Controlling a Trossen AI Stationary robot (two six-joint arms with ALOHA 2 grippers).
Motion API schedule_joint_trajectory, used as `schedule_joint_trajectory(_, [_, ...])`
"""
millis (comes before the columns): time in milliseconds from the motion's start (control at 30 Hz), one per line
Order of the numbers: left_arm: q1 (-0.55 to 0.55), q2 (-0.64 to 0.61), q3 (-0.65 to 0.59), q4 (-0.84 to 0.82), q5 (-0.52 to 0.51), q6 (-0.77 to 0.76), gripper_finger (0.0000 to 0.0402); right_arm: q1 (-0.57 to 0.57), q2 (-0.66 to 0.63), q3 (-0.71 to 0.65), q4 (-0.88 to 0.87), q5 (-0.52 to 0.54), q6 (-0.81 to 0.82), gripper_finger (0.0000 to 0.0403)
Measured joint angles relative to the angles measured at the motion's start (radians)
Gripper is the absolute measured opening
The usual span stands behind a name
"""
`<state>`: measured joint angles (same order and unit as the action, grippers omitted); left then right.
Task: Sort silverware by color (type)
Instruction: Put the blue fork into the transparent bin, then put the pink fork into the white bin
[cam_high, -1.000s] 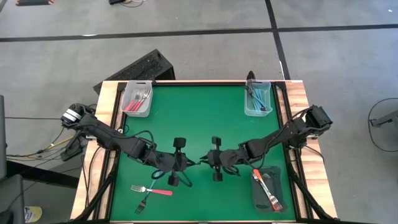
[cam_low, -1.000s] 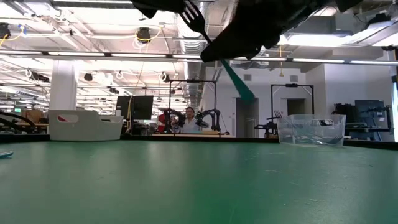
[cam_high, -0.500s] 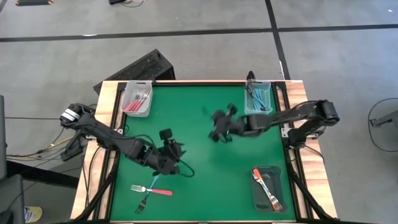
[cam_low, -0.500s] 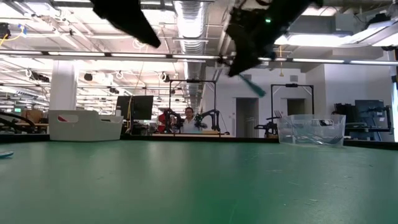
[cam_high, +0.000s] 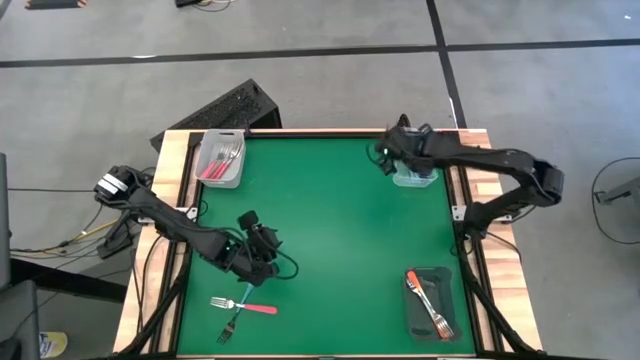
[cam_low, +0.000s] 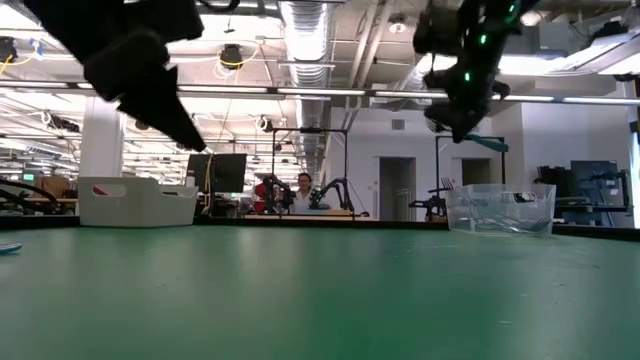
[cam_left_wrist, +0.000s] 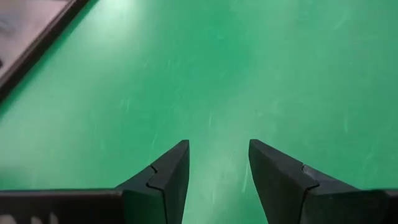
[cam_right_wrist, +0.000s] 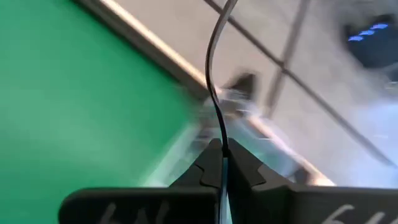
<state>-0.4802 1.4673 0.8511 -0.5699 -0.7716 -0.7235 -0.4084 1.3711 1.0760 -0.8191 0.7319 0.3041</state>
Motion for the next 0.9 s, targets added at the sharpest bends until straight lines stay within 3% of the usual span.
schedule_joint_trajectory(300, [-0.078,0.000,-0.059,-0.032,0.000,-0.184,0.0153,-0.188,0.131,0.000,-0.047,-0.044,-0.070,0.0045])
schedule_joint_trajectory(600, [-0.158,0.000,-0.059,-0.094,0.003,-0.333,0.0154,-0.296,0.189,0.000,-0.032,-0.212,-0.080,0.0129])
schedule_joint_trajectory(700, [-0.173,-0.001,-0.059,-0.116,0.057,-0.391,0.0154,-0.270,0.179,-0.001,-0.032,-0.217,-0.073,0.0165])
schedule_joint_trajectory(900, [-0.215,-0.005,-0.059,-0.146,0.299,-0.511,0.0154,-0.093,0.096,-0.001,0.035,-0.217,-0.044,0.0208])
